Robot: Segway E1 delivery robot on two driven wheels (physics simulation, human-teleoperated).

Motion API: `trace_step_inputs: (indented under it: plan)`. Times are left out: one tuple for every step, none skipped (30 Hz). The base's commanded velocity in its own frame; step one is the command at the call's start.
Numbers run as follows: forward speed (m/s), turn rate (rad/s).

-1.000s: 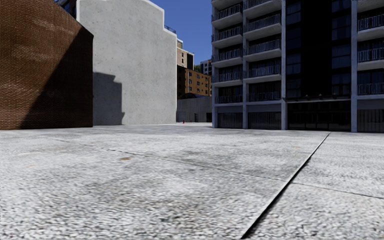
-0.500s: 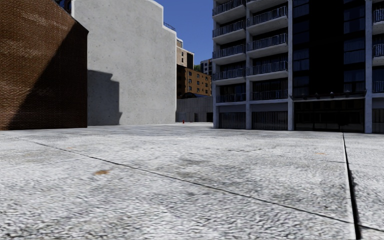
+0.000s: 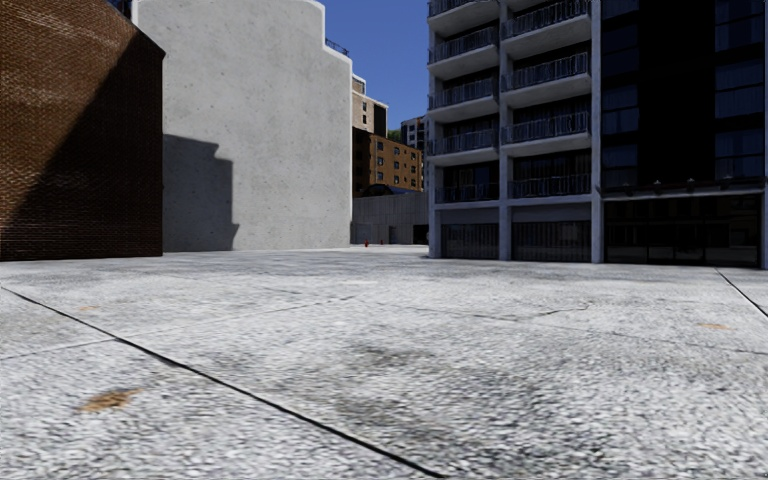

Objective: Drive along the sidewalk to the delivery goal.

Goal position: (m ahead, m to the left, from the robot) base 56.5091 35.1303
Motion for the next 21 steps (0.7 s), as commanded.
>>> trace_step_inputs:
  plan:
    - [2.0, 0.0]
    - [2.0, 0.0]
    - [2.0, 0.0]
    - [2.0, 0.0]
    - [2.0, 0.0]
    - [2.0, 0.0]
    - [2.0, 0.0]
    - [2.0, 0.0]
    - [2.0, 0.0]
    - [2.0, 0.0]
    - [2.0, 0.0]
    - [2.0, 0.0]
    - [2.0, 0.0]
    - [2.0, 0.0]
    - [2.0, 0.0]
    - [2.0, 0.0]
    - [2.0, 0.0]
    - [2.0, 0.0]
    - [2.0, 0.0]
    - [2.0, 0.0]
    - [2.0, 0.0]
